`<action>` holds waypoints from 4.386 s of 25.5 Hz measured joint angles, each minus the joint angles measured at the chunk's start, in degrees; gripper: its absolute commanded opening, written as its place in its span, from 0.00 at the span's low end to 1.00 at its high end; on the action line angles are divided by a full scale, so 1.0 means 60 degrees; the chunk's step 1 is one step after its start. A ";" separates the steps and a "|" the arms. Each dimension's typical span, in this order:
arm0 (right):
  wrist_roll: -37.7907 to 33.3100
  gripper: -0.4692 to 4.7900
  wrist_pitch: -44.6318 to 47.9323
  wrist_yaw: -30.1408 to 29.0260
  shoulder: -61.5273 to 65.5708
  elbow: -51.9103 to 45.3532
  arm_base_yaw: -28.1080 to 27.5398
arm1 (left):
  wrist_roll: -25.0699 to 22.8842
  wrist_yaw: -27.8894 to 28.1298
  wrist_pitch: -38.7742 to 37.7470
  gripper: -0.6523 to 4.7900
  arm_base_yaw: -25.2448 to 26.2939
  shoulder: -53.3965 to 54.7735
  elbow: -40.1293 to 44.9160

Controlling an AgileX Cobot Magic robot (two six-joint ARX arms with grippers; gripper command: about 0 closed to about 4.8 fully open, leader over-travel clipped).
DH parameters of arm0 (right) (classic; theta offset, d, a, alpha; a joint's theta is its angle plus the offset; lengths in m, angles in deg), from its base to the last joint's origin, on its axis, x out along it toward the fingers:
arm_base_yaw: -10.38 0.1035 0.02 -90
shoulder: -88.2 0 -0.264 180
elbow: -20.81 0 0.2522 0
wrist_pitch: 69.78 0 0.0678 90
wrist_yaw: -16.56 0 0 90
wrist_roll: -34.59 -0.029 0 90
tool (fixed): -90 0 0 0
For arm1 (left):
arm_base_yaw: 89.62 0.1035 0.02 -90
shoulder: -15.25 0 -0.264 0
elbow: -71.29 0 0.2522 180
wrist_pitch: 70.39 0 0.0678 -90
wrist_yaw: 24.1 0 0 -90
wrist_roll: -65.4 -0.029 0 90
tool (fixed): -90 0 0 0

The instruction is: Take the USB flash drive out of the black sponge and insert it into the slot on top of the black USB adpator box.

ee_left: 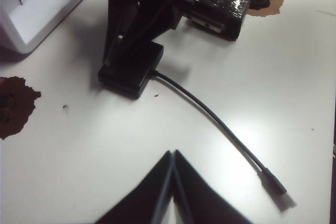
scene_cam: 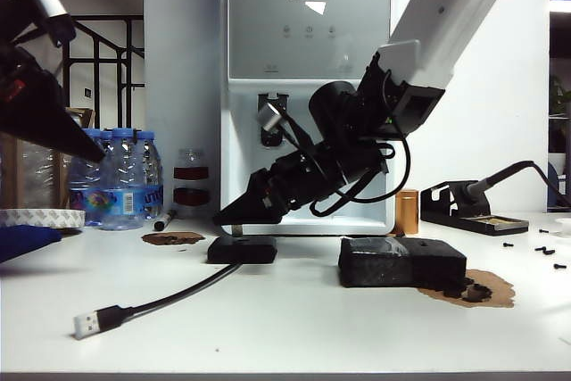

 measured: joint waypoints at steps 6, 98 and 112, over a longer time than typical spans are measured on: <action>0.0022 0.09 -0.0863 -0.0131 -0.0011 0.0080 -0.0222 | 0.0004 0.0000 0.0000 0.11 0.0000 0.0000 0.0000; 0.0645 0.09 -0.0641 -0.0586 0.0127 0.0138 -0.0164 | 0.0248 -0.0036 -0.0007 0.11 -0.0004 0.0018 0.0000; 0.0663 0.09 -0.1450 -0.0820 0.0087 0.0230 -0.0404 | 0.0248 -0.0211 -0.0007 0.11 -0.0004 0.0018 0.0000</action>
